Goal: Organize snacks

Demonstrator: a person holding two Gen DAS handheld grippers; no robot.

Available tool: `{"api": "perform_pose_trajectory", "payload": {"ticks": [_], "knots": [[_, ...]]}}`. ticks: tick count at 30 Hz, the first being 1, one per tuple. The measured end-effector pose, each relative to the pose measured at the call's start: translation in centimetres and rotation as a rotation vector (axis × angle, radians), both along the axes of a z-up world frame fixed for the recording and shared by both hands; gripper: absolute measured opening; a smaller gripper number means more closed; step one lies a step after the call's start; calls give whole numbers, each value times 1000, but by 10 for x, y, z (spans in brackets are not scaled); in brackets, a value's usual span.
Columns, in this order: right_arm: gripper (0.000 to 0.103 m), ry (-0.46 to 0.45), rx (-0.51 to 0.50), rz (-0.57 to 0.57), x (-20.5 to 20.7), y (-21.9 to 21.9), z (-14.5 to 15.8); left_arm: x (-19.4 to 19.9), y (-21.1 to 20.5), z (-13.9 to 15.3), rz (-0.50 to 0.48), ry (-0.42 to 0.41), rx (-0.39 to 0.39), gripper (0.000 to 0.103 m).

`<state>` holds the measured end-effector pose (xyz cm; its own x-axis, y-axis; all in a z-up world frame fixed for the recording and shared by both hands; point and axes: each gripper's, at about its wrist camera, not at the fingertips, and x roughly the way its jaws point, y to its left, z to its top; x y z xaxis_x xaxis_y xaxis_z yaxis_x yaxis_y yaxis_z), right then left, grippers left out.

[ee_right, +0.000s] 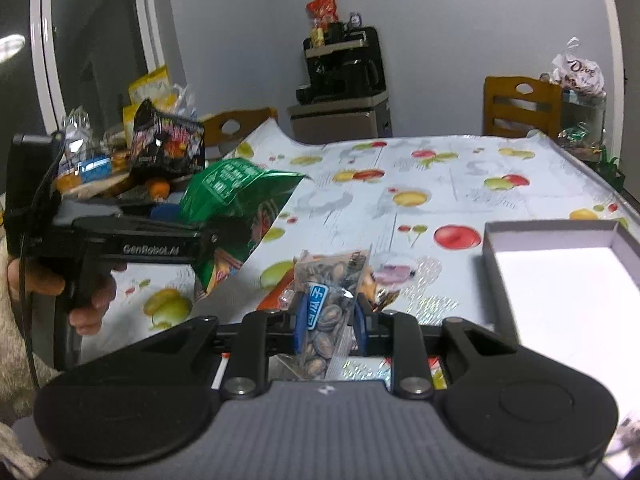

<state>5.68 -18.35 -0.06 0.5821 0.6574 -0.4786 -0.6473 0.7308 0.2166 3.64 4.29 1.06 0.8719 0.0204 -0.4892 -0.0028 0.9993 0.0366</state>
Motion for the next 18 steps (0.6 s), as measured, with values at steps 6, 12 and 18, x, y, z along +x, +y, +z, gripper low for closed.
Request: {"api": "perform_pose_trajectory", "payload": {"ticks": [6, 12, 18], "knots": [[23, -34, 43, -58, 3, -22, 15, 2, -14, 11, -39, -23, -3, 75], [23, -54, 80, -146, 9, -55, 22, 18, -33, 18, -80, -24, -10, 75], [23, -64, 101, -247, 16, -94, 21, 37, -67, 22, -141, -31, 21, 75]]}}
